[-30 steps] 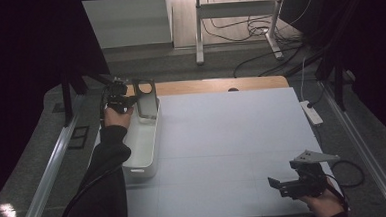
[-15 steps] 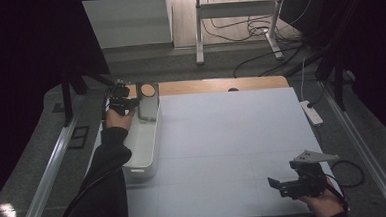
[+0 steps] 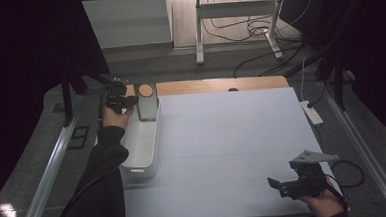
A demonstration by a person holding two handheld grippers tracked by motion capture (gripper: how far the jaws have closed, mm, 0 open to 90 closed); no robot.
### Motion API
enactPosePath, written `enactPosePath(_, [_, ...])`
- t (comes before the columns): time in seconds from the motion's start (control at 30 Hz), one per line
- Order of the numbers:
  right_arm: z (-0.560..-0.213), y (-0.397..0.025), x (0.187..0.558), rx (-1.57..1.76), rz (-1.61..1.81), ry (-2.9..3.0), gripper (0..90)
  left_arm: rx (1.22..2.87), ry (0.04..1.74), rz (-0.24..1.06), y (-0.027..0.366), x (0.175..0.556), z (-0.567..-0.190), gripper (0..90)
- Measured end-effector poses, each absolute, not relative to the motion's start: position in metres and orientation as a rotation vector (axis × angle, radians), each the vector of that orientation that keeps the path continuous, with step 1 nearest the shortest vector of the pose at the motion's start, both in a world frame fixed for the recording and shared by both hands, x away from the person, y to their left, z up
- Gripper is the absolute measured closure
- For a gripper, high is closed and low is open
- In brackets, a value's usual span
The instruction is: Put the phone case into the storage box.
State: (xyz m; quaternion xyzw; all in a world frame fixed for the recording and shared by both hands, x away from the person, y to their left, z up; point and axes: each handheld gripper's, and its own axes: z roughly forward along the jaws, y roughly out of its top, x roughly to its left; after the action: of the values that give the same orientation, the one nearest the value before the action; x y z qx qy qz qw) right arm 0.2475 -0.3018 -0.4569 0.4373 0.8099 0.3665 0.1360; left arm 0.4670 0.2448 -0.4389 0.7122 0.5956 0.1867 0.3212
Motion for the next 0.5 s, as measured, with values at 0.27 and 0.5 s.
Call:
enactPosePath(0.27, [-0.4569, -0.3016, 0.2475, 1.27, 1.058, 2.347, 0.5, 1.87, 1.531, 0.476, 0.2463, 0.4642, -0.4401, 65.2])
enactPosePath(0.5, [-0.4569, -0.3017, 0.2476, 1.267, 1.06, 2.346, 0.5, 1.877, 1.513, 0.456, 0.2469, 0.4628, -0.441, 56.4])
